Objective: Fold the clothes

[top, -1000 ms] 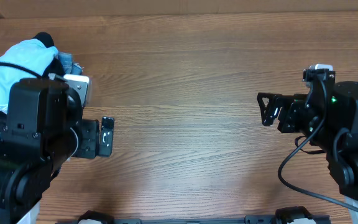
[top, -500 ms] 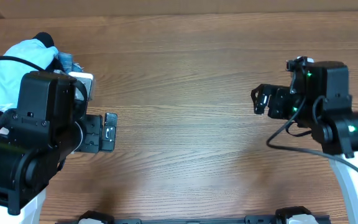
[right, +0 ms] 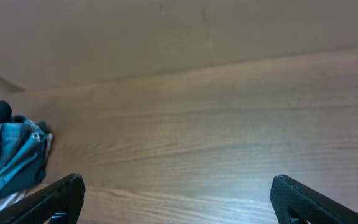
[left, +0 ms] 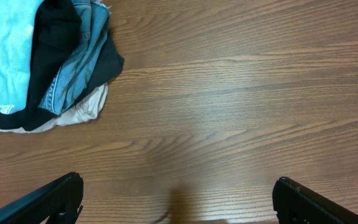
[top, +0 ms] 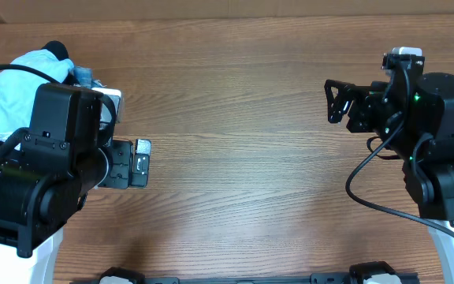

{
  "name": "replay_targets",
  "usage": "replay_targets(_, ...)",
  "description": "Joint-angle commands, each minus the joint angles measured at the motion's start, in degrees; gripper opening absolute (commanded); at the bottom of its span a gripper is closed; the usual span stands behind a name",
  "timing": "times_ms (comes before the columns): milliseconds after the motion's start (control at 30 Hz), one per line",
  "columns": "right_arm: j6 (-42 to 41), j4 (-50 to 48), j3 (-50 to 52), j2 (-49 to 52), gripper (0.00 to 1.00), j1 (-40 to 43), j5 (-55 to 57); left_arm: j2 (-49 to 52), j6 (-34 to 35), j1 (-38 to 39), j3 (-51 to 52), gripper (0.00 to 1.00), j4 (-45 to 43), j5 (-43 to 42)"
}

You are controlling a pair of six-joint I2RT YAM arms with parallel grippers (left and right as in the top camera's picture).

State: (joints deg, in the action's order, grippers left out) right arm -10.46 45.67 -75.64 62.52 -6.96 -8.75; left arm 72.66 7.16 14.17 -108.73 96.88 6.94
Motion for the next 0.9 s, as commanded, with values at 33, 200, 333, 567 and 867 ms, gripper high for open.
replay_targets(33, 0.22, -1.44, -0.98, -2.78, 1.00, -0.02, 2.78, 0.09, 0.61, 0.26, 0.26, 1.00, -0.09, 0.94)
replay_targets(200, 0.26, 5.14, -0.96, -15.72, 1.00, -0.04, 5.97, 0.09, 0.61, 0.26, 0.26, 1.00, -0.09, 0.94)
replay_targets(333, 0.28, 12.09, -0.83, -25.49, 1.00, -0.04, 8.39, 0.09, 0.61, 0.26, 0.26, 1.00, -0.09, 0.94)
replay_targets(567, 3.48, 12.00, 11.08, -43.28, 1.00, -0.04, 14.71, 0.09, 0.61, 0.24, 0.26, 1.00, -0.09, 0.94)
replay_targets(867, 3.48, -11.34, 49.18, -61.05, 1.00, -0.04, 16.55, 0.09, 0.61, 0.26, 0.26, 1.00, -0.09, 0.94)
